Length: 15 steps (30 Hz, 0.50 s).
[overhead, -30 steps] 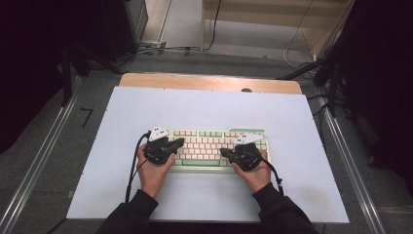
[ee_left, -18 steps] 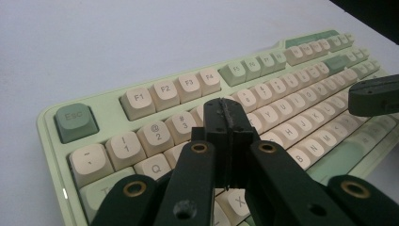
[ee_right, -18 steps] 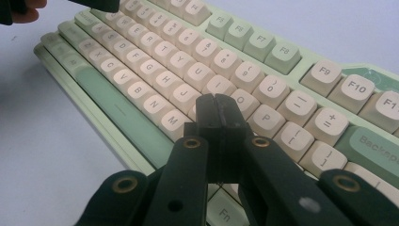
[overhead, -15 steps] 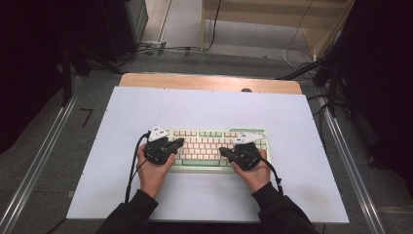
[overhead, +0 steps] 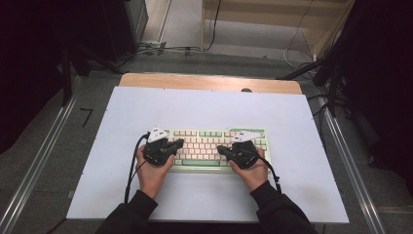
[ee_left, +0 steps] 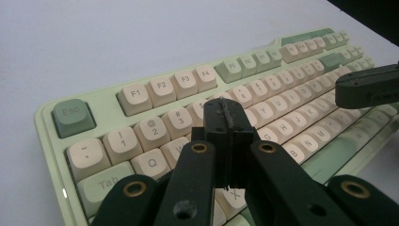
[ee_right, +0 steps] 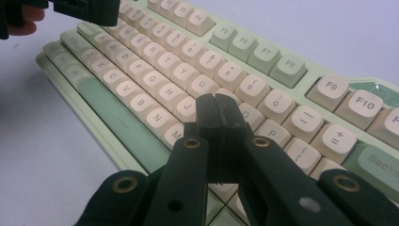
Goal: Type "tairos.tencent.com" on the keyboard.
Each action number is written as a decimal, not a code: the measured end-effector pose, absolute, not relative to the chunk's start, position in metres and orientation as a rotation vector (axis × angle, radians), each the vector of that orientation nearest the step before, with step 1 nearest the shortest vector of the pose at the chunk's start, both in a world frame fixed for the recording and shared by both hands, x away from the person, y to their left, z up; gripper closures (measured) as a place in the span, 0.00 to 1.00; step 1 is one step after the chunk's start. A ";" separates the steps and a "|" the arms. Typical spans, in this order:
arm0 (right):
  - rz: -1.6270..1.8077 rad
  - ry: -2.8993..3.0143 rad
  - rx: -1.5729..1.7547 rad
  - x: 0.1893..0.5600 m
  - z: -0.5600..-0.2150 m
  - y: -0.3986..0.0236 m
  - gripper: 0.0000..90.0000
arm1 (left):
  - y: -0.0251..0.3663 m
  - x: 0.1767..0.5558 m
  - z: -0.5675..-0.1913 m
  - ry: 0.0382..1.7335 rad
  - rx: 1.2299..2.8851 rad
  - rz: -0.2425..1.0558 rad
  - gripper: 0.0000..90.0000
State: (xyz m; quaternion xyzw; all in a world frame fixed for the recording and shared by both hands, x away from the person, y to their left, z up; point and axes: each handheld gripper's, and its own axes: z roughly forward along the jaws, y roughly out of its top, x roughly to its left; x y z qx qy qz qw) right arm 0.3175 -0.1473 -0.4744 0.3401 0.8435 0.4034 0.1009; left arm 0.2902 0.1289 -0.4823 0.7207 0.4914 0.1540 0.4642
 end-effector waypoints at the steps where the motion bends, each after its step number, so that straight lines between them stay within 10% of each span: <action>1: 1.190 2.493 1.002 0.318 -0.474 -0.147 0.98 | 0.128 0.290 -0.483 1.207 1.773 0.375 1.00; 15: 1.207 2.483 0.999 0.322 -0.473 -0.140 0.98 | 0.123 0.284 -0.487 1.190 1.808 0.325 1.00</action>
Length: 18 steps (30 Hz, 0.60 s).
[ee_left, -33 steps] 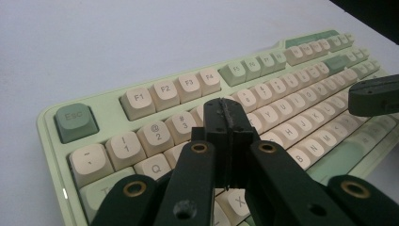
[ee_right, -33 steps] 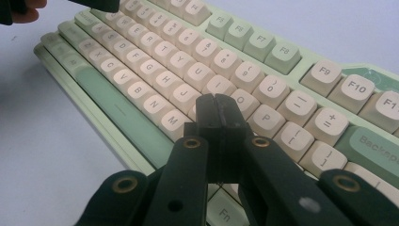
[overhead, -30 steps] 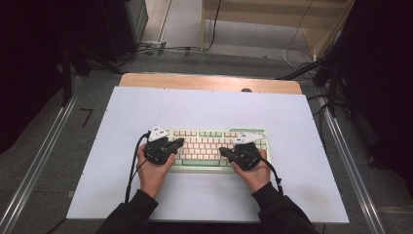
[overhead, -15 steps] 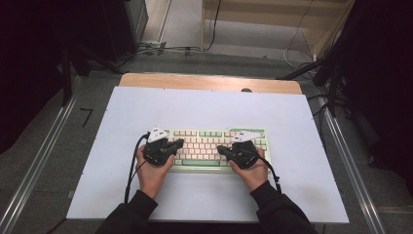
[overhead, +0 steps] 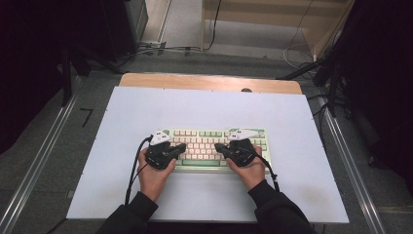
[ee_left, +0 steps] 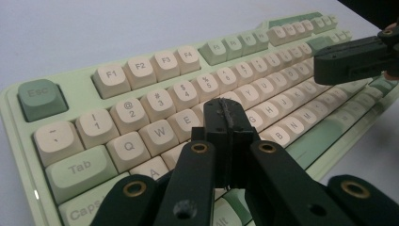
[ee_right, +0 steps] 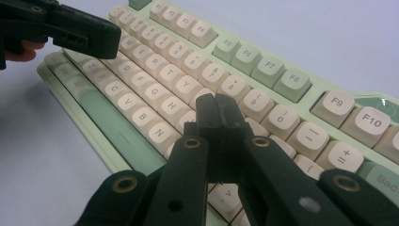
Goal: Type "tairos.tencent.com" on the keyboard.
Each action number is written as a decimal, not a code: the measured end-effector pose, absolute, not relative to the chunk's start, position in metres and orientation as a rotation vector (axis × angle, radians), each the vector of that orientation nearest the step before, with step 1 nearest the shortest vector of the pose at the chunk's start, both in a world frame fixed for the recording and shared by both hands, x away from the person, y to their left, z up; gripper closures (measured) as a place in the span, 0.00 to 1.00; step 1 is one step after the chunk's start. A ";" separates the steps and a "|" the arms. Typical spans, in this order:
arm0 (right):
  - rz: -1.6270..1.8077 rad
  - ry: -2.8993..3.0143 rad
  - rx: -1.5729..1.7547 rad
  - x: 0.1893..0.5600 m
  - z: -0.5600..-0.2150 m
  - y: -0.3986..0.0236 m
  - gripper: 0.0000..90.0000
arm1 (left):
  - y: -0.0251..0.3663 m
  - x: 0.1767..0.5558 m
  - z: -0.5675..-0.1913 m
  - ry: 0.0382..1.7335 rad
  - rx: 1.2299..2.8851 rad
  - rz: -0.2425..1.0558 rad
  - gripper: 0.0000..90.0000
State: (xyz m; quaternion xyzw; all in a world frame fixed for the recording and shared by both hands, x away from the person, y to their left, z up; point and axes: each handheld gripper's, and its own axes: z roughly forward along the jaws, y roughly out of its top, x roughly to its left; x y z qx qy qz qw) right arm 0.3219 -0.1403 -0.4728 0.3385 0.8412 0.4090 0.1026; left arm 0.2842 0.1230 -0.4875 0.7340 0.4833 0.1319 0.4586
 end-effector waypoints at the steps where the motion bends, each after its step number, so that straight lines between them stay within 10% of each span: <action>1: 1.204 2.483 1.000 0.322 -0.473 -0.140 0.98 | 0.122 0.284 -0.488 1.190 1.808 0.325 1.00; 18: 1.205 2.479 0.998 0.327 -0.474 -0.134 0.98 | 0.116 0.281 -0.489 1.170 1.830 0.314 1.00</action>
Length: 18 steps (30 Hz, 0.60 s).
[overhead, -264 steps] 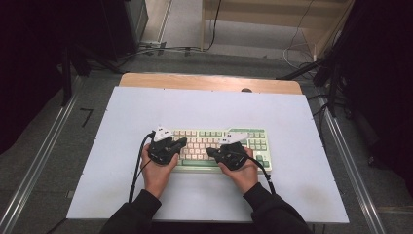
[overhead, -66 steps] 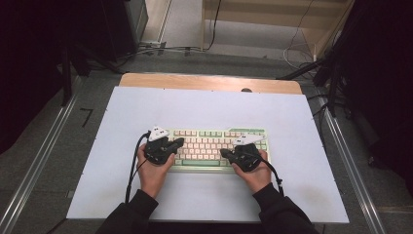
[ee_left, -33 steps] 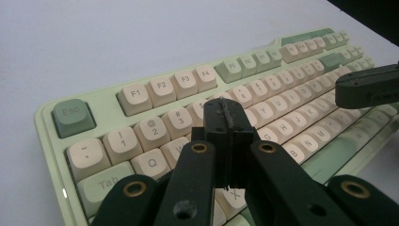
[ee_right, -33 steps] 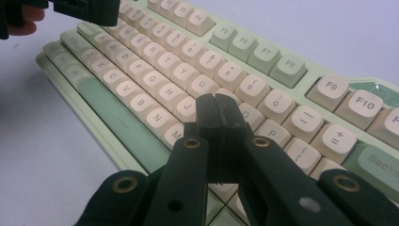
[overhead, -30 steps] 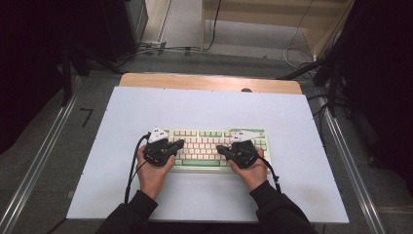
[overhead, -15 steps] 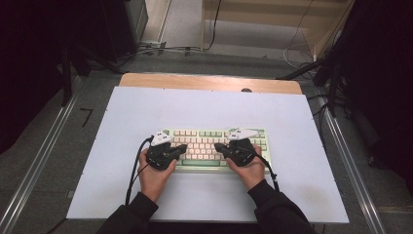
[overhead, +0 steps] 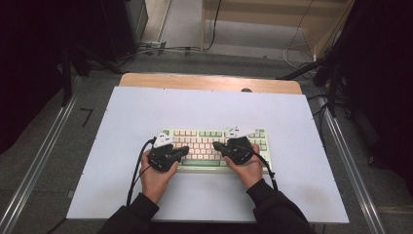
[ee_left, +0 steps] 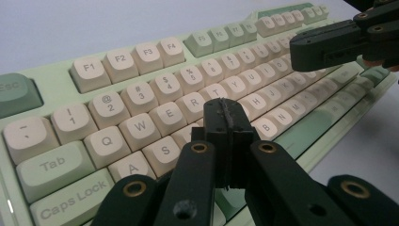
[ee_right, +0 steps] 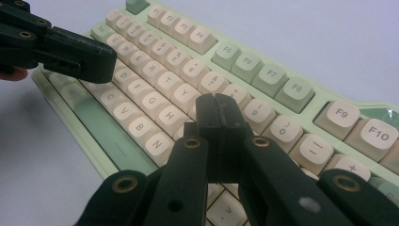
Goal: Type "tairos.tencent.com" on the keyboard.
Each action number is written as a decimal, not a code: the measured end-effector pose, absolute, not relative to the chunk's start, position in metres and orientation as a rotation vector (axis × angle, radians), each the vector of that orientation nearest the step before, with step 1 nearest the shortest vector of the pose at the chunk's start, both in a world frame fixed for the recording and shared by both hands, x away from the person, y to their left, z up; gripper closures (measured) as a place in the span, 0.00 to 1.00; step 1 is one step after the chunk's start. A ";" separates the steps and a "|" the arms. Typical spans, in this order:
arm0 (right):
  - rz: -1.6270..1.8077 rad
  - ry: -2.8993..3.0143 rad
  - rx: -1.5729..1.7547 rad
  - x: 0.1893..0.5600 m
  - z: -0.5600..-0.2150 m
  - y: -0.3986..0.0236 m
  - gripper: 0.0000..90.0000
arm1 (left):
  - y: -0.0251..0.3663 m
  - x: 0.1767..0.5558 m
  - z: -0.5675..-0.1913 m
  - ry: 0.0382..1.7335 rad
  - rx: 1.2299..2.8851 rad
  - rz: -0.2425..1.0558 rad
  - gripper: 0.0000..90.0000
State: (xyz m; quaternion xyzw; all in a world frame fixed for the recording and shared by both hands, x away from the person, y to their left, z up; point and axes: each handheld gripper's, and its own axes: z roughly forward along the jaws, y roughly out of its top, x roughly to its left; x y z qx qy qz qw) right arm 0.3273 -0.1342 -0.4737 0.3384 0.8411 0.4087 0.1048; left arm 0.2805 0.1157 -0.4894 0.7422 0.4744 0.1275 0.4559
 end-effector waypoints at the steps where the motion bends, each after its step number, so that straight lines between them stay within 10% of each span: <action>1: 1.206 2.479 0.996 0.327 -0.474 -0.134 0.98 | 0.115 0.280 -0.490 1.167 1.832 0.311 1.00; 18: 1.200 2.482 0.992 0.328 -0.474 -0.133 0.98 | 0.111 0.280 -0.492 1.163 1.856 0.300 1.00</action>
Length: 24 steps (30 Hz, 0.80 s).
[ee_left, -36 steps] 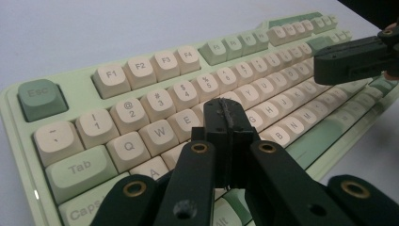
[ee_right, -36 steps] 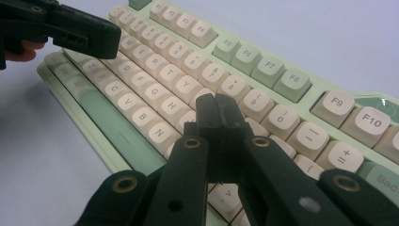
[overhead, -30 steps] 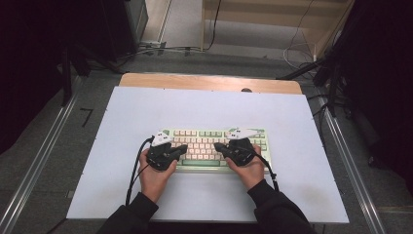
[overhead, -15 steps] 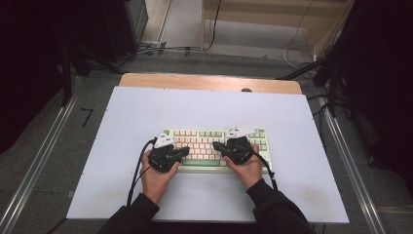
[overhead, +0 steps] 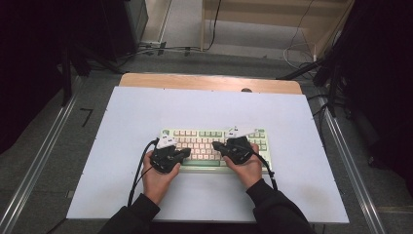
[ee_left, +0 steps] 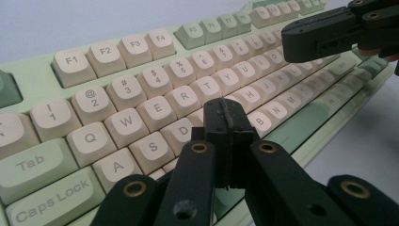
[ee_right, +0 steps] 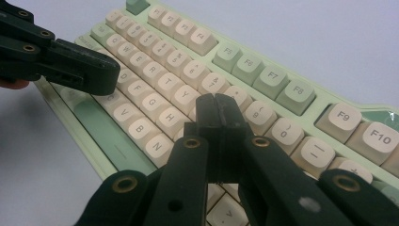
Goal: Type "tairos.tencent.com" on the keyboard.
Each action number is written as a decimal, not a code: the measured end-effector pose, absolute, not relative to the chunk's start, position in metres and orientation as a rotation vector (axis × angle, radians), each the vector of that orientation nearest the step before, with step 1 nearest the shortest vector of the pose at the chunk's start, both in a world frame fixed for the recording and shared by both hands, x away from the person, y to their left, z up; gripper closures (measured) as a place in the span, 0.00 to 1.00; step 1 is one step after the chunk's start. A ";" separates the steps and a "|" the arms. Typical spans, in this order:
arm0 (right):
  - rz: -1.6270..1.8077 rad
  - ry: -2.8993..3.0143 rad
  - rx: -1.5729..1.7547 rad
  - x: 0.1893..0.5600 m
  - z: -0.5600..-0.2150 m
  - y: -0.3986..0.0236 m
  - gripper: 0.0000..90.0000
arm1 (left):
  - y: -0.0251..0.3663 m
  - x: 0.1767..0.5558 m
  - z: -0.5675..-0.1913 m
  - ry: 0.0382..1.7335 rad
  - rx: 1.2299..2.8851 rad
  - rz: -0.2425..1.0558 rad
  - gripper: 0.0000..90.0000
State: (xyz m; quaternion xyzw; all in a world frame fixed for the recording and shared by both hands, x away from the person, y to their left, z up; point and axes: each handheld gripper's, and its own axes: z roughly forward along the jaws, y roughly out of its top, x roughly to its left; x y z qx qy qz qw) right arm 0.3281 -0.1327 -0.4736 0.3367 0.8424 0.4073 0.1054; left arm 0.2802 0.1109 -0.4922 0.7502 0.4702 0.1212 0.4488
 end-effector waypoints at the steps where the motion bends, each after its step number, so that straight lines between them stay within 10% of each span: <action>1: 1.200 2.482 0.992 0.328 -0.474 -0.133 0.98 | 0.111 0.280 -0.492 1.163 1.859 0.301 1.00; 24: 1.201 2.466 1.002 0.330 -0.474 -0.134 0.98 | 0.111 0.279 -0.489 1.157 1.839 0.316 1.00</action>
